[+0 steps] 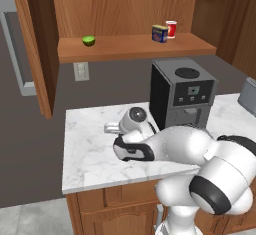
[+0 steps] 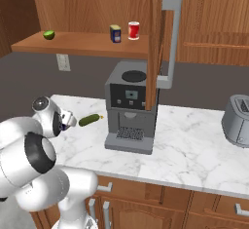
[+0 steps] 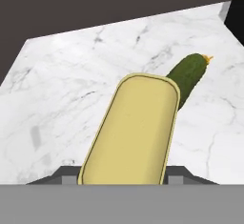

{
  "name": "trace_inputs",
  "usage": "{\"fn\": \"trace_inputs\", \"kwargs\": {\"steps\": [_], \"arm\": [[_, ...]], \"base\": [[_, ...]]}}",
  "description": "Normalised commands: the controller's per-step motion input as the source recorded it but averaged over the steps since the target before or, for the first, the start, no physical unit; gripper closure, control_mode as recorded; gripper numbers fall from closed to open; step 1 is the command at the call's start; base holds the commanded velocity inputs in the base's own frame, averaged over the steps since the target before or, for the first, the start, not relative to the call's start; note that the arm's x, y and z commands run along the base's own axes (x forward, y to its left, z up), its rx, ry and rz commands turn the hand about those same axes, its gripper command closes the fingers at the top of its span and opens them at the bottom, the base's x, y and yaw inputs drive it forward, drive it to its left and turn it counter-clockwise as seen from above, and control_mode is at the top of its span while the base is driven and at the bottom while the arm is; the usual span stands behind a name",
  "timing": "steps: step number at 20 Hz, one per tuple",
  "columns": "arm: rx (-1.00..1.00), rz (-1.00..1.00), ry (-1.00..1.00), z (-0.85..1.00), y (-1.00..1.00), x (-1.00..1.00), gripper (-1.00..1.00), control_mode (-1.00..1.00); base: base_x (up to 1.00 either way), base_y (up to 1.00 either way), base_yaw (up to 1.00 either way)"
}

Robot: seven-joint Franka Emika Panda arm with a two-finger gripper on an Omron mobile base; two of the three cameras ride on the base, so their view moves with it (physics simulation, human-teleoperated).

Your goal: Pick the cans from the counter and place them in their designated side in the cabinet.

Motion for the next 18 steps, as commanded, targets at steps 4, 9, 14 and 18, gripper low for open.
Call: {"fn": "trace_inputs", "kwargs": {"steps": [4, 9, 14, 18], "arm": [[0.00, 0.00, 0.00, 0.45, -0.05, -0.08, 1.00, -1.00], [0.00, 0.00, 0.01, 0.53, -0.07, -0.07, 1.00, -1.00], [0.00, 0.00, 0.02, 0.55, -0.07, -0.08, 1.00, -1.00], [0.00, 0.00, 0.01, 0.54, -0.07, -0.07, 1.00, -1.00]], "base": [[0.00, 0.00, 0.00], [0.00, 0.00, 0.00], [0.00, 0.00, 0.00], [0.00, 0.00, 0.00]]}}
